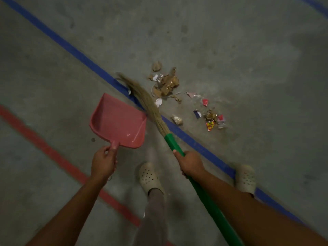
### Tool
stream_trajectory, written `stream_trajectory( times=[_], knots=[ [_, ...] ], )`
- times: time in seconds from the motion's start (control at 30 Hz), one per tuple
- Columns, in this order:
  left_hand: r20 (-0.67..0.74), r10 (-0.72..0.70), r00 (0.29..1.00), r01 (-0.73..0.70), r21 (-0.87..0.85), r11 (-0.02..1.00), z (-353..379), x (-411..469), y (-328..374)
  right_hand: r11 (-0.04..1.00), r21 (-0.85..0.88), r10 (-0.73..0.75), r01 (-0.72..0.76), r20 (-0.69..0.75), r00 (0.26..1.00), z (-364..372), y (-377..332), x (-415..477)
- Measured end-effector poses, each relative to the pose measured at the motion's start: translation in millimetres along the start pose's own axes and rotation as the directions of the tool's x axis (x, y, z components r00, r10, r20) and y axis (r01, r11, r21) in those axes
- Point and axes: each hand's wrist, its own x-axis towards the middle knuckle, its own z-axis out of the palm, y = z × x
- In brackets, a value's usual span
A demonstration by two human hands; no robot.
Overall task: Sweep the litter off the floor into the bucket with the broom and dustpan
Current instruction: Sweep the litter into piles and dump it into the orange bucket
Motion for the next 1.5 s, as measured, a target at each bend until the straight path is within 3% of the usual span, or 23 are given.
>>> stream_trajectory(
  times=[0.13, 0.3, 0.53, 0.73, 0.87, 1.1, 1.2, 1.4, 1.5],
  knots=[
    [0.069, 0.032, 0.997, -0.038, 0.093, 0.995, 2, 46, -33, 0.993, -0.036, 0.109, -0.111, -0.063, 0.992, 50, 33, 36],
    [0.128, 0.042, 0.991, -0.057, 0.115, 0.992, 10, 73, -42, 0.978, 0.069, 0.205, -0.197, -0.149, 0.967, 51, 75, 34],
    [0.15, 0.057, 0.987, -0.066, 0.052, 0.996, 27, 74, -22, 0.974, 0.163, 0.189, -0.156, -0.212, 0.959, 32, 101, -16],
    [0.131, 0.077, 0.988, -0.085, 0.052, 0.995, 29, 91, -1, 0.966, 0.252, 0.125, -0.061, -0.247, 0.961, 5, 61, -12],
    [0.112, 0.086, 0.99, -0.094, 0.077, 0.993, 29, 112, 9, 0.982, 0.186, 0.04, 0.017, -0.3, 0.953, -21, 7, 48],
    [0.097, 0.074, 0.993, -0.083, 0.095, 0.992, 37, 127, 10, 0.97, -0.237, -0.112, 0.056, -0.231, 0.966, -62, -61, 132],
    [0.104, 0.066, 0.992, -0.078, 0.116, 0.99, 42, 118, 3, 0.901, -0.425, -0.171, 0.085, -0.168, 0.971, -76, -36, 119],
    [0.161, 0.034, 0.986, -0.054, 0.118, 0.992, 65, 79, 0, 0.954, -0.277, 0.061, -0.112, -0.186, 0.981, -94, 99, 60],
    [0.172, 0.021, 0.985, -0.041, 0.113, 0.993, 79, 60, 2, 0.961, -0.234, 0.103, -0.148, -0.194, 0.976, -109, 150, 12]
  ],
)
